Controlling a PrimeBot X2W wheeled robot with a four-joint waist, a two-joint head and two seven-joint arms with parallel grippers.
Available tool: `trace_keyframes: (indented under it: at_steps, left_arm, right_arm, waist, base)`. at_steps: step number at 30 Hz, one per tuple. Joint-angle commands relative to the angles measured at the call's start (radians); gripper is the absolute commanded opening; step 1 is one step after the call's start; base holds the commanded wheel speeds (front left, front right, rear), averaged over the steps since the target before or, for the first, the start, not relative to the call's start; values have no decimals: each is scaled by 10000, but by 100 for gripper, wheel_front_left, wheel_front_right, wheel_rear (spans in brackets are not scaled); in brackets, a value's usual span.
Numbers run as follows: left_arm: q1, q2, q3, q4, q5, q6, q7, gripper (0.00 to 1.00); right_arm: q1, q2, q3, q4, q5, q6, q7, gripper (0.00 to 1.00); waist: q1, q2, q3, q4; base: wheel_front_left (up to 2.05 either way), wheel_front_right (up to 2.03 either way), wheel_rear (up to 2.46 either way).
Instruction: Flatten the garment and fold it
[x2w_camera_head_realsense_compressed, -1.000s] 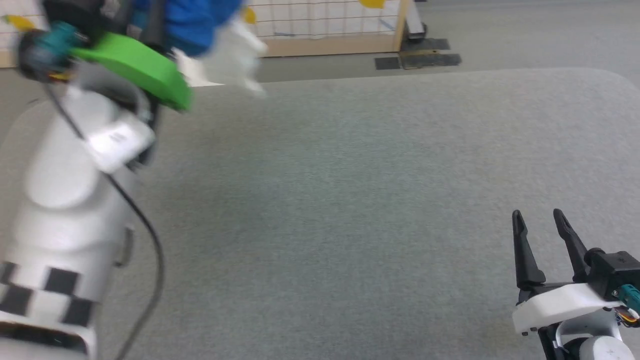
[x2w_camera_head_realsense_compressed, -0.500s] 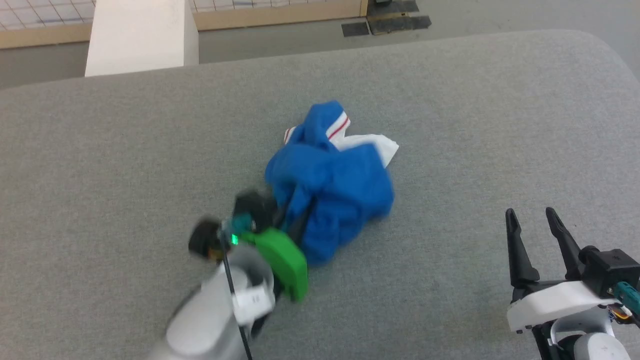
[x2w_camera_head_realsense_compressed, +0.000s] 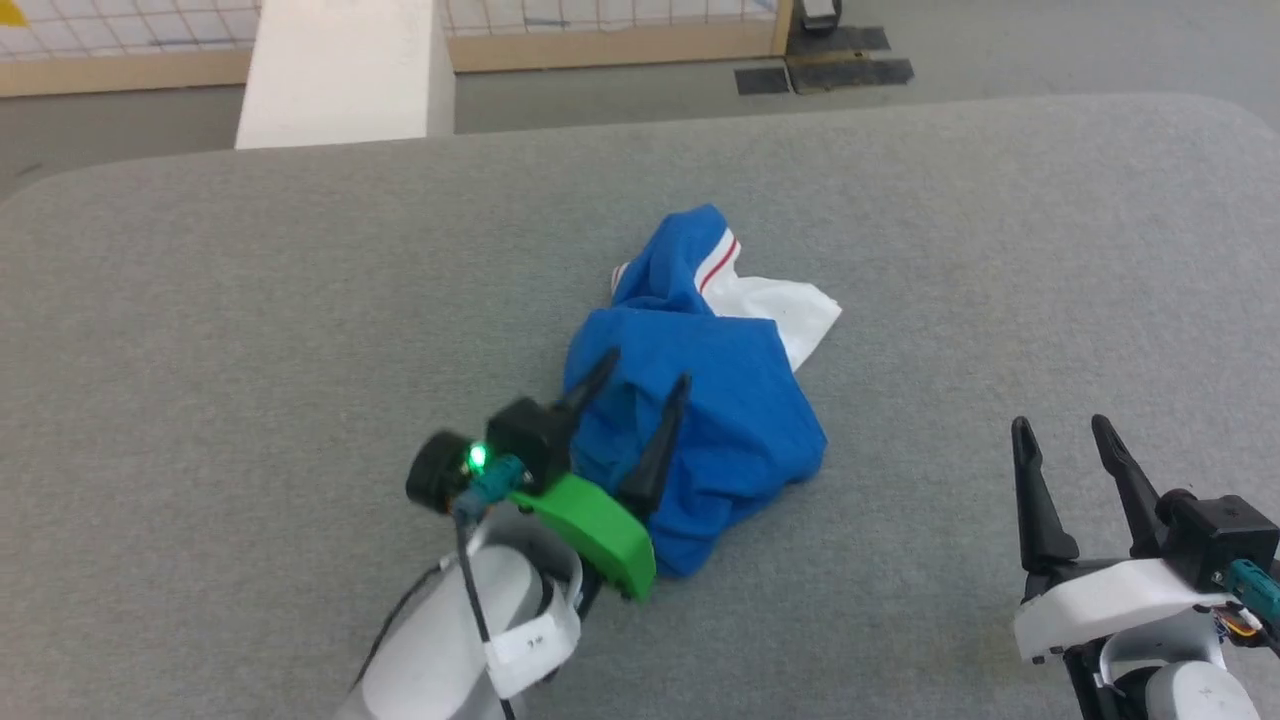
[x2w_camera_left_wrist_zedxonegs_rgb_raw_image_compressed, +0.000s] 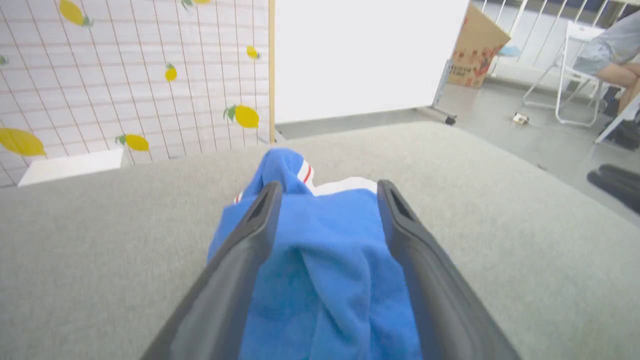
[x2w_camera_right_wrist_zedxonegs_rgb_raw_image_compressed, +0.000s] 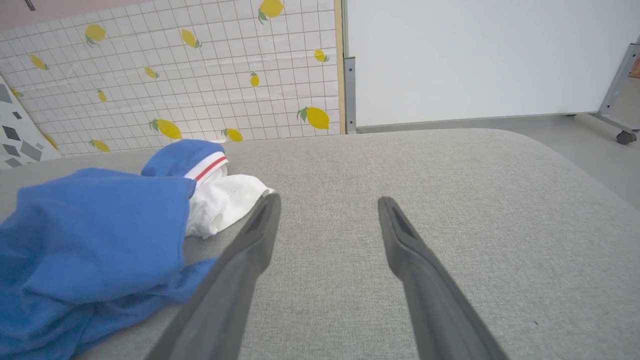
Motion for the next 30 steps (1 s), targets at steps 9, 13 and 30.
trace_keyframes:
  at_steps: [9,13,30]
  left_arm:
    - [936,344,2077,-1682,626,723,-74,100]
    - [1683,740,2816,-1743,693,826,-74,100]
    - [3696,1086,4015,-1697,484,613,-75,100]
  right_arm:
    - [297,5,-73,-159,-130,-15,159,100]
    - [434,5,-40,-302,-172,-15,230,100]
    - [1096,5,370,-1332,-243,-15,623,100]
  waist:
    - [1,120,-585,349]
    - [1,120,-702,338]
    - [1,120,-1306,217]
  base:
    - [0,0,0]
    - [0,0,0]
    - [0,0,0]
